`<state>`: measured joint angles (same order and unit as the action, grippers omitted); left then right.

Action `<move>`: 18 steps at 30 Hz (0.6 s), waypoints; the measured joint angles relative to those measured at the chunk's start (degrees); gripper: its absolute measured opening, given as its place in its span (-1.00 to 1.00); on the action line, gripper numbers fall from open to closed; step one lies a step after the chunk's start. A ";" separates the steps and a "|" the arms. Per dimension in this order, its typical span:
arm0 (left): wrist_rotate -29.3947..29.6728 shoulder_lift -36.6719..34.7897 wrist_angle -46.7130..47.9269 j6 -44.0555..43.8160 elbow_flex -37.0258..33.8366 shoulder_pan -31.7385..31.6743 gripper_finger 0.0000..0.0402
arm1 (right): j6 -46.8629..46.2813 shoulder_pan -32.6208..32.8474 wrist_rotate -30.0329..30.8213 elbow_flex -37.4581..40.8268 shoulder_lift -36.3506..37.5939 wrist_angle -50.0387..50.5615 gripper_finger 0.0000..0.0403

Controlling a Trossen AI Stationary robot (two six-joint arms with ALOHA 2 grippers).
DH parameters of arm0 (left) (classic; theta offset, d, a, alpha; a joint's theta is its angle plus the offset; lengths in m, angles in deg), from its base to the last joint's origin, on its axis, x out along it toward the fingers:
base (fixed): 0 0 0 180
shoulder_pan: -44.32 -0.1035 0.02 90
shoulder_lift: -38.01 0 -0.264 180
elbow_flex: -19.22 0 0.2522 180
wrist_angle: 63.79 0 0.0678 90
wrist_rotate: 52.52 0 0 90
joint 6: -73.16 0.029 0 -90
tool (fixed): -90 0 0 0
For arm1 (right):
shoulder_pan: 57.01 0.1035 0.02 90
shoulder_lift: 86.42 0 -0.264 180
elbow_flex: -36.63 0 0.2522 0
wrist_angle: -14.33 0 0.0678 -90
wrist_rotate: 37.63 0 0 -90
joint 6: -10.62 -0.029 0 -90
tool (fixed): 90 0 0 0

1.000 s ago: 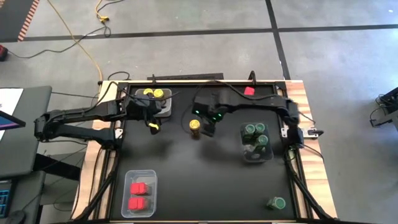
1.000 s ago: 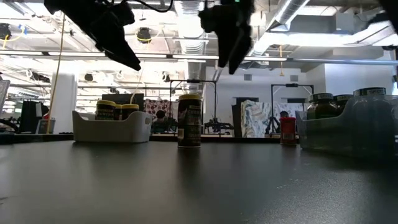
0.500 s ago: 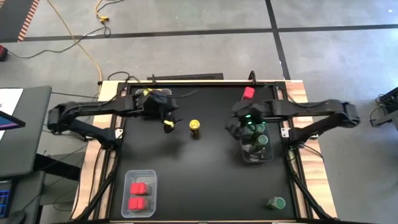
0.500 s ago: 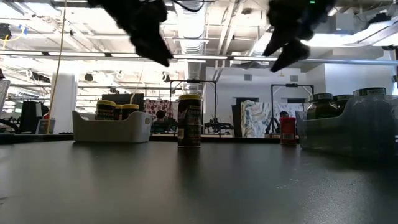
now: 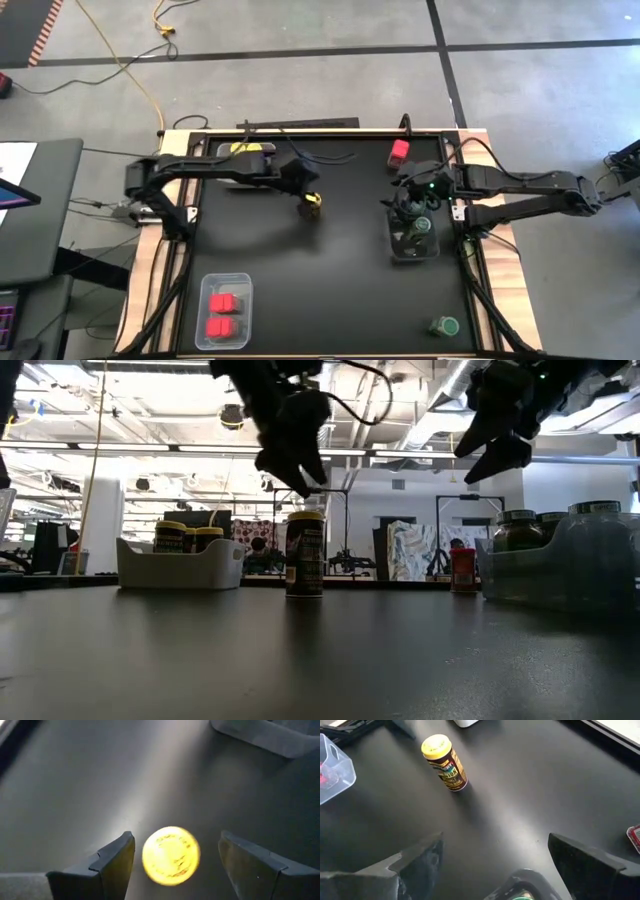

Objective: Sort spices by type
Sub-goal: Put the yellow seasoning bottle into the gray bin

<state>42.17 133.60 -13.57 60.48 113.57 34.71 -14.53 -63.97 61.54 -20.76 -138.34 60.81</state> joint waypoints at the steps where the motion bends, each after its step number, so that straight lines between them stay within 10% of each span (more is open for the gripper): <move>1: -0.07 1.47 1.26 -0.64 1.95 0.25 0.38 | 0.11 0.00 0.00 0.00 0.00 0.01 0.91; 18: 3.26 16.11 22.58 -13.51 21.08 1.15 0.38 | 2.71 0.11 -0.02 -0.02 -0.13 0.03 0.91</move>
<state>45.43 149.71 9.00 46.97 134.64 35.85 -11.82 -63.86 61.52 -20.79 -138.47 60.84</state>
